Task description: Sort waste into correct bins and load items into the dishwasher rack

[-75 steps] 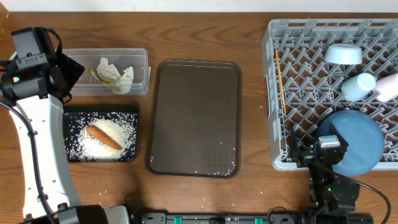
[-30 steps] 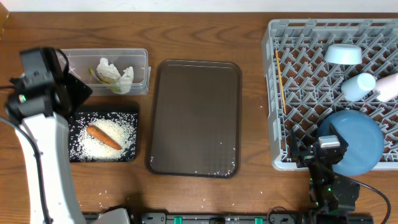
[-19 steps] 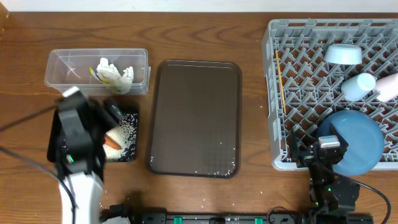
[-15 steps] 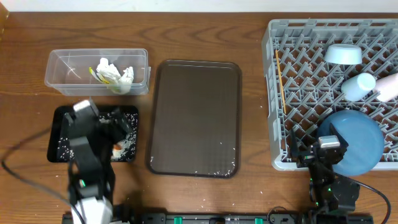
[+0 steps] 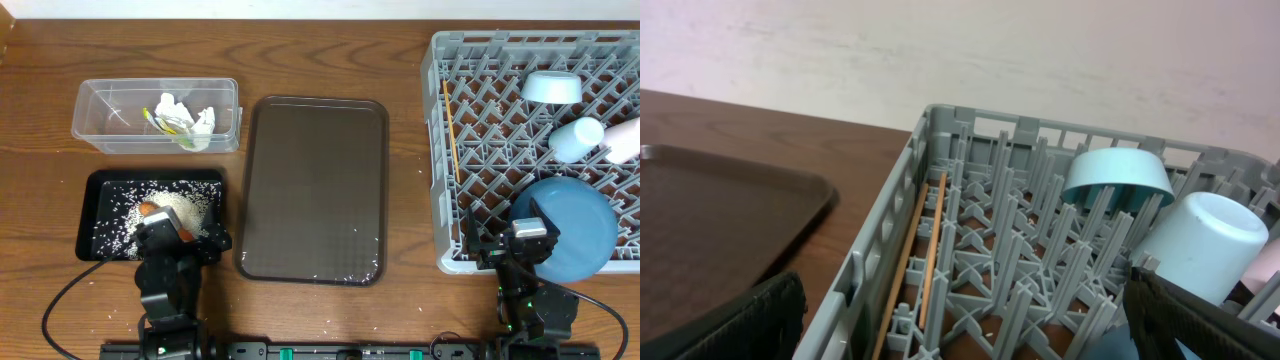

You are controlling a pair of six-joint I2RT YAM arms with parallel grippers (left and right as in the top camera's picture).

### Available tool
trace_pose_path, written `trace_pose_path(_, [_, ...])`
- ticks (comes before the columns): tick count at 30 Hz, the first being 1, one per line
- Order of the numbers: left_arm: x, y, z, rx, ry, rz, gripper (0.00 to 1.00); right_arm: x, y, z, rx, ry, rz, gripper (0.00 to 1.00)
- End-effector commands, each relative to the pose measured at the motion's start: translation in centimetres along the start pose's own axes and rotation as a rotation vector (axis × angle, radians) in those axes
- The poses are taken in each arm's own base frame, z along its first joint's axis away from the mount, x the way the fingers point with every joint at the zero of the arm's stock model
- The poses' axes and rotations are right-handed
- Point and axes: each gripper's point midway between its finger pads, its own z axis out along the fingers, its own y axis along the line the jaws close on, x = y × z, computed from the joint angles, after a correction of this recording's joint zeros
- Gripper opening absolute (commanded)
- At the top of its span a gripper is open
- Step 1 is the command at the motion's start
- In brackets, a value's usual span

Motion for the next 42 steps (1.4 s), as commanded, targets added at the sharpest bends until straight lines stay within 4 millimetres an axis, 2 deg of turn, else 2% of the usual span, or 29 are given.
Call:
trace_pose_path(1, [0.2, -0.8, 0.0, 0.037, -0.031, 0.041, 0.98, 0.1, -0.3, 0.0, 0.009, 0.000, 0.016, 0.99])
trace_pose_path(4, [0.6, -0.8, 0.0, 0.025, -0.056, 0.055, 0.99, 0.1, -0.3, 0.0, 0.009, 0.000, 0.016, 0.99])
trace_pose_path(19, [-1.9, -1.8, -1.4, 0.053, -0.188, 0.108, 0.98, 0.1, -0.3, 0.0, 0.009, 0.000, 0.016, 0.99])
trace_pose_path(42, [-1.8, -1.8, -1.4, 0.053, -0.184, 0.109, 0.98, 0.1, -0.3, 0.0, 0.009, 0.000, 0.016, 0.99])
